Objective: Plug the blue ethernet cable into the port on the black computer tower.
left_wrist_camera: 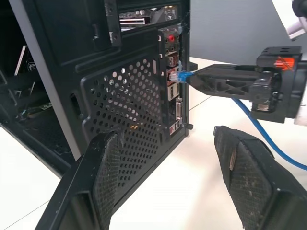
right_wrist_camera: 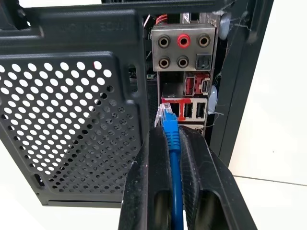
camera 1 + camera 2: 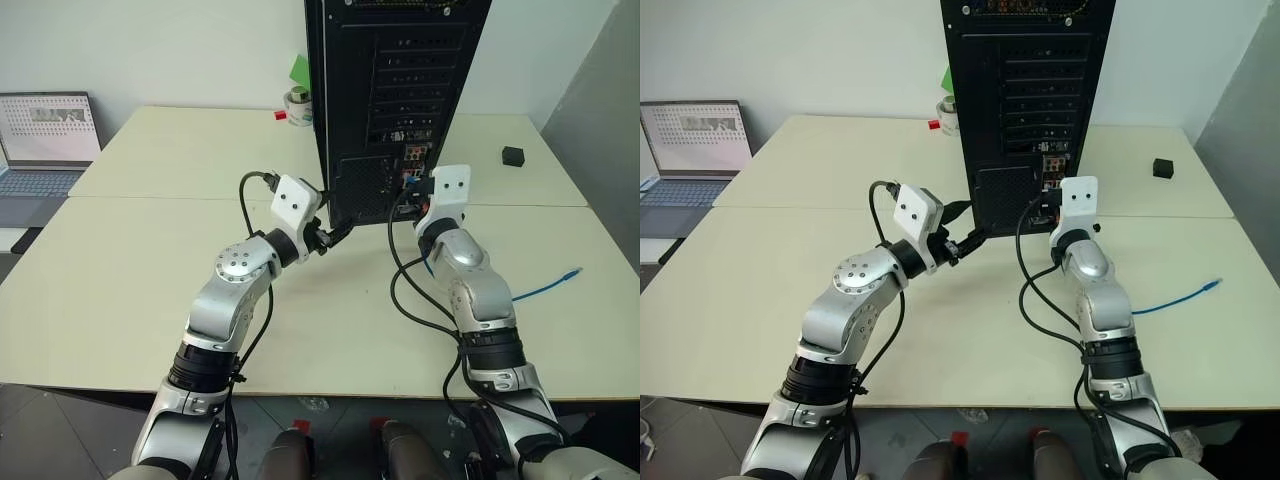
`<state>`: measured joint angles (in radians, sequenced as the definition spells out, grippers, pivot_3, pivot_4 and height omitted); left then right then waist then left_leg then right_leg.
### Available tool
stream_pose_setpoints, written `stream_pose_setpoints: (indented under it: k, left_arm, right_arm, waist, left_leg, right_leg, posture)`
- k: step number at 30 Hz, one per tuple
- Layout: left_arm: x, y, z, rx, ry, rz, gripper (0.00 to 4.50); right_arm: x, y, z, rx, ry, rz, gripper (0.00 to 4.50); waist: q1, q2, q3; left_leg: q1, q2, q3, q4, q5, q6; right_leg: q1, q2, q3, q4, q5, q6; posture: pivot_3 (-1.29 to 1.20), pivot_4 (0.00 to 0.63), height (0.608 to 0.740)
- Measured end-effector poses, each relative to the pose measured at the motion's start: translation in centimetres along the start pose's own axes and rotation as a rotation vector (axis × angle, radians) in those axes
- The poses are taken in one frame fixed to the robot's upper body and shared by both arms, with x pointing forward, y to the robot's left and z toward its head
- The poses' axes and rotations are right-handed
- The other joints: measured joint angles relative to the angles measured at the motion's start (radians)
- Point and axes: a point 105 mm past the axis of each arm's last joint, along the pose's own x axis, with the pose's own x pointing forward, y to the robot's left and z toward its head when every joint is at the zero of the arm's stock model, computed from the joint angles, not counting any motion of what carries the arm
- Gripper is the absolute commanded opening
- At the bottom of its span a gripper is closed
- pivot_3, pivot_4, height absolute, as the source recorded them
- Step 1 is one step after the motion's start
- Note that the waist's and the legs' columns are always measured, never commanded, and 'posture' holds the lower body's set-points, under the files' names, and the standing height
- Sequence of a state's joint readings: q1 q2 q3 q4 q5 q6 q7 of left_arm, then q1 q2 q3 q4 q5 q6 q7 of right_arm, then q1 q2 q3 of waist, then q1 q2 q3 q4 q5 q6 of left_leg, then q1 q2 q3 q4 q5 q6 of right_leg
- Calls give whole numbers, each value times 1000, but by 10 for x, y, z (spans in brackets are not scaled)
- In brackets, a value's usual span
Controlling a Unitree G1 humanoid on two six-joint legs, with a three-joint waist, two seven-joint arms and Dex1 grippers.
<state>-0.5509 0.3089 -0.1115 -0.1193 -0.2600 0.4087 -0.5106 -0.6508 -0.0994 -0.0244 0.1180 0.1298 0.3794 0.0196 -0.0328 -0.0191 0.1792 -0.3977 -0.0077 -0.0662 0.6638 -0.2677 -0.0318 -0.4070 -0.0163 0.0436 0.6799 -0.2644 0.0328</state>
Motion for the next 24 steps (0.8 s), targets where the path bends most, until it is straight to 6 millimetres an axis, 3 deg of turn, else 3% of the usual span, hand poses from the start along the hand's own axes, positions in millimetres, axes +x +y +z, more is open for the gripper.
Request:
stream_pose_setpoints:
  k: [24]
  left_arm:
    - [-1,-1,-3,-2,9,-3,3177]
  right_arm:
    - [6,-4,0,-14,-9,-17,1]
  waist:
    - [0,0,0]
  left_leg:
    - [0,0,0,0,0,0]
  right_leg:
    - [0,0,0,0,0,0]
  posture:
    - [0,150,740]
